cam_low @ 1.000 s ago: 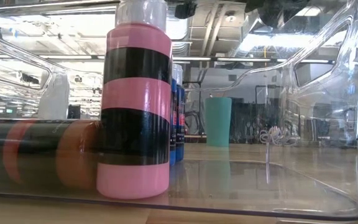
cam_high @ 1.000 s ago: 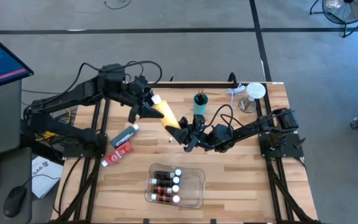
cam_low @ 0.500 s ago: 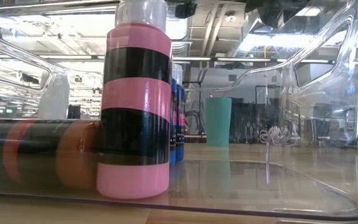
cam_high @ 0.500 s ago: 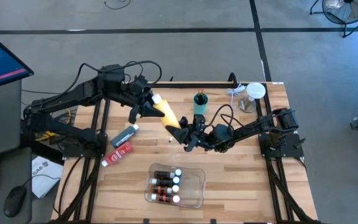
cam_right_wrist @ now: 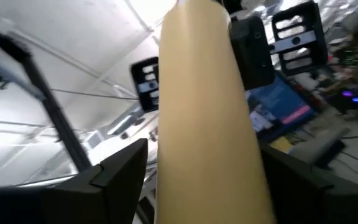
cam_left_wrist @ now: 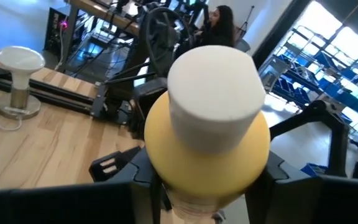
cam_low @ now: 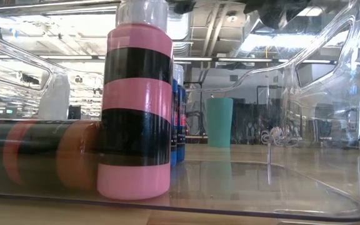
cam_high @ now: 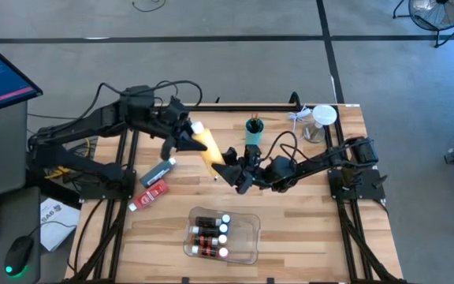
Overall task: Pick & Place Paint Supplies
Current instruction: Put the yellow paint bottle into the transparent bin
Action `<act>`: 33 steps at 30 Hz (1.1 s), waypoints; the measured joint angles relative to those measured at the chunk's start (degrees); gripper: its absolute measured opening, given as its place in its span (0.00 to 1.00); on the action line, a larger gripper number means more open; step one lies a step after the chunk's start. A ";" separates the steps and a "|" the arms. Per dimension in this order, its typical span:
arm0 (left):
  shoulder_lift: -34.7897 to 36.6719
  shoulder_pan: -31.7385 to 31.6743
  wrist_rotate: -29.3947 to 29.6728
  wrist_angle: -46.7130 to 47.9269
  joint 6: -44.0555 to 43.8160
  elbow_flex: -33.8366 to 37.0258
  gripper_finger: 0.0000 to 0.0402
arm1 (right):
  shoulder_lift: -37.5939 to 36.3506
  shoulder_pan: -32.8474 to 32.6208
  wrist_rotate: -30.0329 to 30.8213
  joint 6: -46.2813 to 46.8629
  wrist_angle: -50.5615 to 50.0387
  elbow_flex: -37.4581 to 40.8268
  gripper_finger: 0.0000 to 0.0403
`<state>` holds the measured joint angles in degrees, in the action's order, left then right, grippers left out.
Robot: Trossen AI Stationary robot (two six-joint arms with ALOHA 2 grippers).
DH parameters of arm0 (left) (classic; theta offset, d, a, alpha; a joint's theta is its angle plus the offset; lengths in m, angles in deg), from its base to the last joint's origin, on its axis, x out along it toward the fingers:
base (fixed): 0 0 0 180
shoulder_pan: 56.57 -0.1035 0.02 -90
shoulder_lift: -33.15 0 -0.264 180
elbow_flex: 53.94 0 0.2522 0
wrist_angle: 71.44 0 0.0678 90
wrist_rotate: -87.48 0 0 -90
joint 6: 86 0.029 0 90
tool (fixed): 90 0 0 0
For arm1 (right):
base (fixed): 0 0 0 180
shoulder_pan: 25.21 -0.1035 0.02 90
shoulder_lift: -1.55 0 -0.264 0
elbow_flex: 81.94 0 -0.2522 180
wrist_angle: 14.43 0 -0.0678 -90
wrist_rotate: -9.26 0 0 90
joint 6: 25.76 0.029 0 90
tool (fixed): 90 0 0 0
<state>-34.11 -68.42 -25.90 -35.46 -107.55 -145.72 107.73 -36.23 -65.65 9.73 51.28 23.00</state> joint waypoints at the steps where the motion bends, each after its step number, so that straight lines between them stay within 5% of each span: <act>1: 0.58 0.02 0.02 0.31 -0.01 0.00 0.26 | -0.18 0.00 -0.89 -0.02 0.02 0.00 0.67; 10: 4.39 2.40 5.03 8.93 2.33 -0.09 0.26 | -7.78 0.66 -2.09 -0.05 -18.05 0.02 0.67; 16: 6.04 12.79 21.22 15.36 6.46 0.07 0.25 | -19.79 0.72 -3.24 -6.07 -40.25 -0.04 0.67; 23: 6.20 27.76 35.83 12.82 5.62 4.71 0.25 | -33.99 -1.51 -1.74 -19.92 -51.05 -0.13 0.67; 33: -4.10 39.84 49.70 -4.35 -0.59 12.00 0.25 | -44.87 -10.90 23.98 -21.46 -76.72 1.68 0.67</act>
<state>-38.21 -28.57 23.79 -39.81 -108.14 -133.72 62.86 -47.13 -41.67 -11.73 -25.43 24.68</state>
